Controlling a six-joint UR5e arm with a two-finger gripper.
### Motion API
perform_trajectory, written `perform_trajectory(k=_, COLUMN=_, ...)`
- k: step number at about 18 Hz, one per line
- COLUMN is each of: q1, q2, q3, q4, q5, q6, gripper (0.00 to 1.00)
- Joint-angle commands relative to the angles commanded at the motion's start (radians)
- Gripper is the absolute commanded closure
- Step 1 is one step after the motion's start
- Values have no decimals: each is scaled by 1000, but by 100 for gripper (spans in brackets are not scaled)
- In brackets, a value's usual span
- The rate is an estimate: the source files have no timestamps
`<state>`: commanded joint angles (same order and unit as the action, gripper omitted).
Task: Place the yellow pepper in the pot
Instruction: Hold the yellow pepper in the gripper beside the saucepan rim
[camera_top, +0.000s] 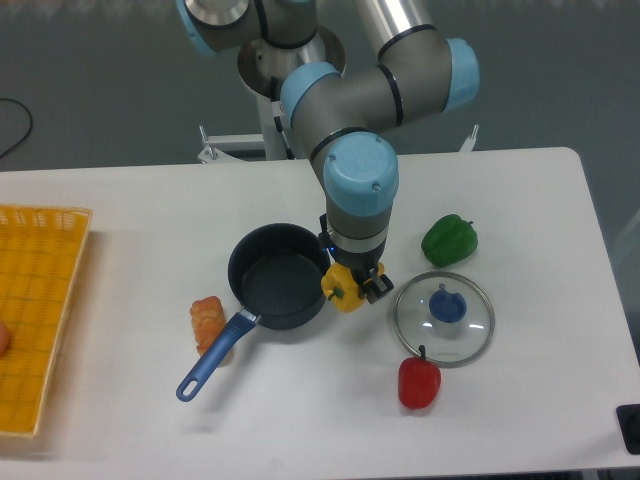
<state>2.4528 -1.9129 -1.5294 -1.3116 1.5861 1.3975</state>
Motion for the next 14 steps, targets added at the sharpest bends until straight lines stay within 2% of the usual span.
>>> perform_trajectory(k=14, q1=0, q2=11, q3=-5, q4=0, q5=-2, q6=-15, gripper=55)
